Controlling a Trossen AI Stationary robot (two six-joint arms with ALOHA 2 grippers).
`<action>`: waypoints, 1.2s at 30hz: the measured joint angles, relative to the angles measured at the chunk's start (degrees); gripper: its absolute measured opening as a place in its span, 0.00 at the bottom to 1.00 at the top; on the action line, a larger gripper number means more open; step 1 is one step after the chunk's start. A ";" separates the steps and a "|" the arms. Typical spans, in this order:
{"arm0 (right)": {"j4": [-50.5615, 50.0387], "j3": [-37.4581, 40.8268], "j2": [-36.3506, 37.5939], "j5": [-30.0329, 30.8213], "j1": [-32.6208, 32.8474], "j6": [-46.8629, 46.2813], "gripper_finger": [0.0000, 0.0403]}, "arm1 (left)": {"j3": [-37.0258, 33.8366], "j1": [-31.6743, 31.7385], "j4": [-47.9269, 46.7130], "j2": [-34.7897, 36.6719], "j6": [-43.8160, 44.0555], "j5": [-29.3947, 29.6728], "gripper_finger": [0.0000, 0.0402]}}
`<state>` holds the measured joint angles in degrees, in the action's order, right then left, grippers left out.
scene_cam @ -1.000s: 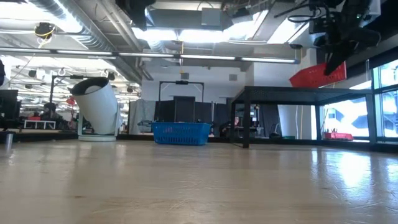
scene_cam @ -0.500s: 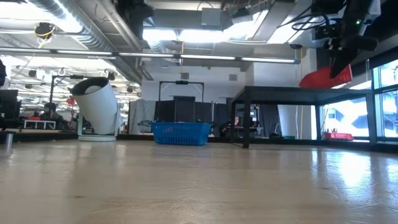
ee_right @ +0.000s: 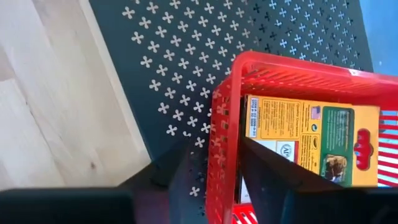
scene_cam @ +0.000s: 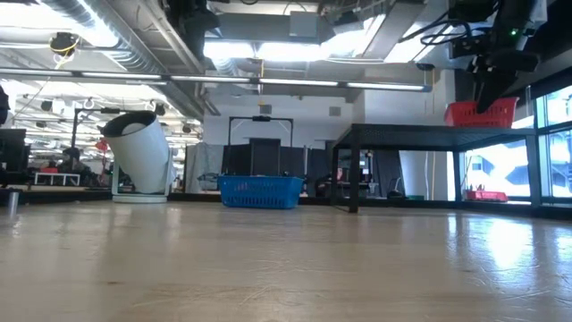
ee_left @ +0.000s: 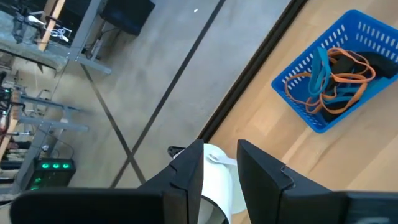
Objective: Pick & Place Office Desk Supplies
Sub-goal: Put the red bin with yellow crayon boxes on the shelf
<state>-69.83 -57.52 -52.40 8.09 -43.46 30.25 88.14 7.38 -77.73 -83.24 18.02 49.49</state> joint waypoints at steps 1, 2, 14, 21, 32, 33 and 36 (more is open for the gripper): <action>-0.01 0.00 0.00 0.01 0.00 -0.58 0.36 | 0.00 -0.02 0.00 0.00 0.00 -0.06 0.23; -0.04 0.00 0.00 -0.01 0.00 -1.20 0.38 | 0.00 -0.02 0.00 0.00 0.00 -0.11 0.23; -2.00 -10.49 -0.02 -0.19 0.00 -14.71 0.43 | 0.00 -0.02 0.28 0.00 -0.20 -4.56 0.23; 4.91 -13.54 -1.65 5.99 0.00 -56.87 0.43 | 0.00 0.28 2.92 0.00 -1.65 -4.39 0.23; 7.89 -11.65 -12.39 16.92 0.02 -73.32 0.46 | 0.00 0.28 4.37 0.00 -5.98 -4.20 0.23; 8.55 -11.65 -13.66 17.49 0.02 -73.27 0.47 | 0.00 0.28 4.36 0.00 -6.61 -4.20 0.23; 8.24 -11.65 -17.34 20.98 0.00 -73.17 0.47 | 0.00 0.28 4.35 0.00 -8.22 -4.20 0.23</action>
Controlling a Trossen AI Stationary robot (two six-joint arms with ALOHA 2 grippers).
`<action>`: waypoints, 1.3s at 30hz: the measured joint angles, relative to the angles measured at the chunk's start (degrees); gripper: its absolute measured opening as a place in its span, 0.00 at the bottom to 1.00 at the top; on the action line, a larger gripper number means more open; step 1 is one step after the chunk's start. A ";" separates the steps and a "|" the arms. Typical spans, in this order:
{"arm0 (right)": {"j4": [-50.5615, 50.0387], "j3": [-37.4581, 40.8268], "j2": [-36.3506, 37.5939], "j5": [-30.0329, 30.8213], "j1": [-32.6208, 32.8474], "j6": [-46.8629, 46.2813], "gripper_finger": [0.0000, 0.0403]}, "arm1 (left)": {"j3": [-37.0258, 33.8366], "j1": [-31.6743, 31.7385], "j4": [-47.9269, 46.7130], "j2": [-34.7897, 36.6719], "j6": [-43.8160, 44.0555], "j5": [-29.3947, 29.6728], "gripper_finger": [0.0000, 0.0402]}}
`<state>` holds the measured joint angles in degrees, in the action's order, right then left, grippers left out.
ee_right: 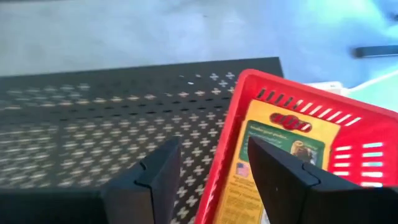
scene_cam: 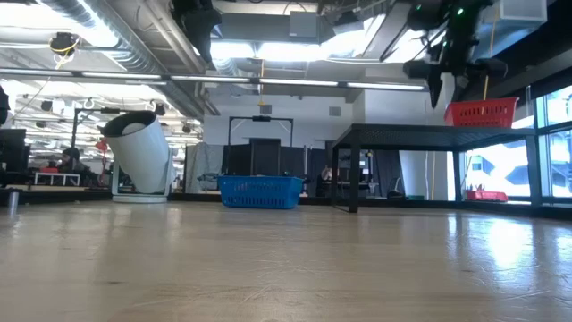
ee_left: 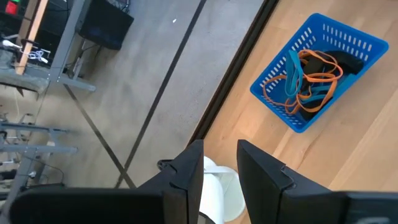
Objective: Pick & Place Office Desk Supplies
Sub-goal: Put the red bin with yellow crayon boxes on the shelf
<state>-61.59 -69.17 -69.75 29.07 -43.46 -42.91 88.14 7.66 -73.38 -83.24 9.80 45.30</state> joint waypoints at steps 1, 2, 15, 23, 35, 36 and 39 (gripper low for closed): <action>-0.46 0.00 -1.00 0.87 0.00 -0.14 0.47 | 0.00 0.00 -0.02 0.00 -0.13 0.00 0.23; -0.86 0.00 -1.93 1.42 0.00 -0.21 0.47 | 0.00 0.00 -0.02 0.00 -0.13 0.00 0.23; -1.03 0.00 -7.03 1.56 0.00 -1.56 0.47 | 0.00 0.00 -0.07 0.00 -3.61 0.00 0.23; -1.93 0.00 -7.03 0.16 0.00 -0.04 0.43 | 0.00 0.00 -0.09 0.00 -6.10 0.00 0.23; -2.22 0.00 -7.03 -1.98 0.02 -0.13 0.19 | 0.00 0.00 -0.09 0.00 -6.12 0.02 0.23; -2.24 0.00 -7.03 -2.29 0.00 -0.13 0.17 | 0.00 0.00 -0.09 0.00 -6.12 0.02 0.23; -2.38 0.00 -7.03 -2.81 0.02 0.35 0.15 | 0.00 0.00 -0.09 0.00 -6.10 0.02 0.23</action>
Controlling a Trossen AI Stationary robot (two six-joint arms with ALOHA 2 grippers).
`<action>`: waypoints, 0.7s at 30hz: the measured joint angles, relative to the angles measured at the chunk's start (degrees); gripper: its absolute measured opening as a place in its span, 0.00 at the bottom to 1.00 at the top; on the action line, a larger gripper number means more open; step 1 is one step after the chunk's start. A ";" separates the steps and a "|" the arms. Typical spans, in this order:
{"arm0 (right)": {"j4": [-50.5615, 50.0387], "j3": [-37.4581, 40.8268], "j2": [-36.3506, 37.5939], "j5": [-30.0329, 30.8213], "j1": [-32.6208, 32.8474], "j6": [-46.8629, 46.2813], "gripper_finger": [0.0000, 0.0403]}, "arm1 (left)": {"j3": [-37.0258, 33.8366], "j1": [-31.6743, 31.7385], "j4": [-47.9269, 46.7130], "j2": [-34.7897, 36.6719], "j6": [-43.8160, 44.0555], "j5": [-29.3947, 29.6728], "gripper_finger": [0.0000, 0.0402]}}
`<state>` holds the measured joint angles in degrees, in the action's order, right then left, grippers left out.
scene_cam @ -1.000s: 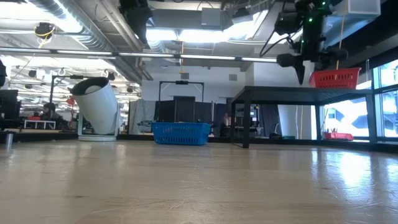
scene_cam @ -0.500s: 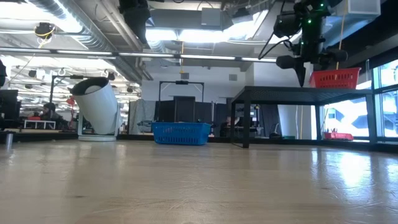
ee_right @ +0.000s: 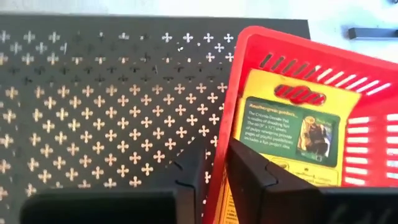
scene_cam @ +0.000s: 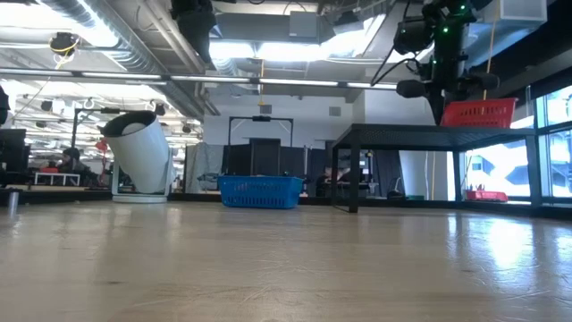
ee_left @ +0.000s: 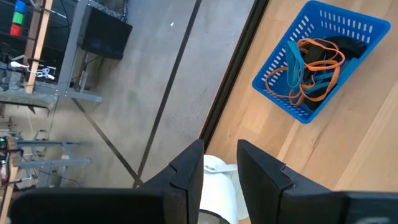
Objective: Pick & Place Office Desk Supplies
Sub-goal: Put the red bin with yellow crayon boxes on the shelf, then put the blue bin with rubber bands on the shelf
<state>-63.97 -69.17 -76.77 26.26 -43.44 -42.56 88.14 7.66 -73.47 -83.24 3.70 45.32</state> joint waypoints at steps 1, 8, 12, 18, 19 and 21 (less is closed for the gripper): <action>-0.25 0.00 0.00 -0.10 0.00 0.72 0.15 | 0.00 0.00 0.00 0.00 -0.01 0.00 0.23; -0.38 0.00 0.00 -0.17 0.00 7.06 0.15 | 0.00 0.00 0.00 0.00 -0.01 0.00 0.23; -0.38 -0.01 0.00 -0.25 0.00 7.07 0.15 | 0.00 0.00 0.00 0.00 0.01 0.00 0.23; -0.37 -2.39 0.00 -3.55 0.00 8.87 0.21 | 0.00 0.00 0.00 0.00 0.00 0.00 0.23; -0.42 -2.92 0.00 -3.43 0.00 8.94 0.23 | 0.00 0.00 0.00 0.00 0.01 0.00 0.23; -0.41 -4.04 0.00 -3.08 -0.02 8.94 0.29 | 0.00 0.00 0.00 0.00 0.01 0.00 0.23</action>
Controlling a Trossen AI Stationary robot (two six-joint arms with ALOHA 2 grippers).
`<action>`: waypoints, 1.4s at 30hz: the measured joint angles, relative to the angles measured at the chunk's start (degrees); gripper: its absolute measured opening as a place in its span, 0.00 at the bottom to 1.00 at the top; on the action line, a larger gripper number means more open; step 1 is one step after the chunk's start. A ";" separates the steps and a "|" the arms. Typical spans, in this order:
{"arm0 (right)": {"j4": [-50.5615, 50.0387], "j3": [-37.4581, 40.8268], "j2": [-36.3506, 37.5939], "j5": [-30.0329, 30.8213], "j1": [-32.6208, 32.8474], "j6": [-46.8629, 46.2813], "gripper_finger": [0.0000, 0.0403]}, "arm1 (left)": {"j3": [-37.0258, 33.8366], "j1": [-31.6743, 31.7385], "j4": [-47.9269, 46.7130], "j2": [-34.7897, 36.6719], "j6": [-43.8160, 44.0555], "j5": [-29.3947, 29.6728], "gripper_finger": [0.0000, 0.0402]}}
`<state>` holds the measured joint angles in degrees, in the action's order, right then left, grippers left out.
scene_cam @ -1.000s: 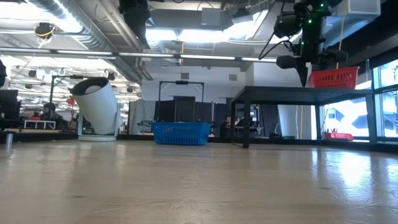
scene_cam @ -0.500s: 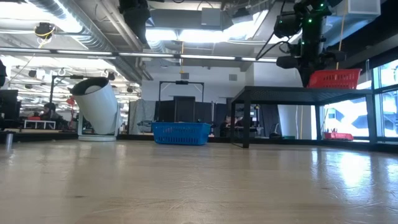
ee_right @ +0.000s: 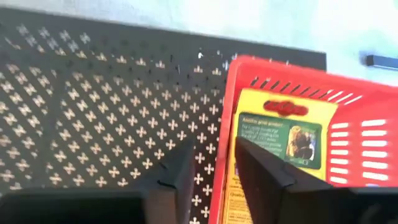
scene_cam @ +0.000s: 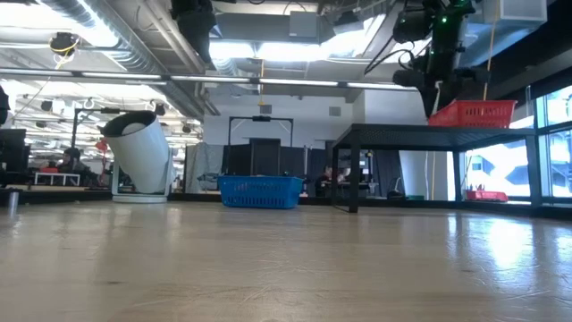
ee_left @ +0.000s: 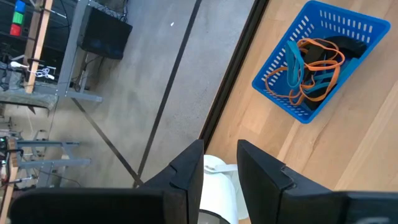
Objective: Pick & Place Office Desk Supplies
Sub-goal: Put the blue bin with rubber bands on the shelf
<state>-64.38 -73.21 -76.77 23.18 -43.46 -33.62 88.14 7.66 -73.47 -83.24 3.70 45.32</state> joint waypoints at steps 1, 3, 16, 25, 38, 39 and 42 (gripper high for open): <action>-0.12 -0.59 0.00 0.12 0.00 0.04 0.32 | 0.00 0.00 0.00 0.00 0.00 0.00 0.23; -0.58 -1.84 0.00 0.17 0.02 0.08 0.38 | 0.00 0.00 0.00 0.00 0.00 0.00 0.23; -2.48 -14.55 0.00 1.46 2.84 6.91 0.52 | -11.61 4.94 25.42 -0.04 -24.63 -37.14 0.23; -2.51 -15.47 0.00 1.44 9.85 7.71 0.49 | -27.41 10.32 55.44 -2.04 -31.70 -44.34 0.23; -2.47 -15.47 0.00 1.42 13.34 7.67 0.49 | -31.89 13.04 69.77 -17.30 -42.54 -43.26 0.23; -2.47 -15.47 0.00 1.42 13.35 7.55 0.49 | -31.75 13.07 71.26 -18.24 -43.05 -41.83 0.23; -2.49 -15.47 0.00 1.40 13.35 7.25 0.49 | -32.04 13.16 71.39 -20.04 -43.02 -40.16 0.22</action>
<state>-66.87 -88.68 -76.77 24.58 -30.11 -26.37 56.10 20.82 -2.08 -103.28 -39.32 5.16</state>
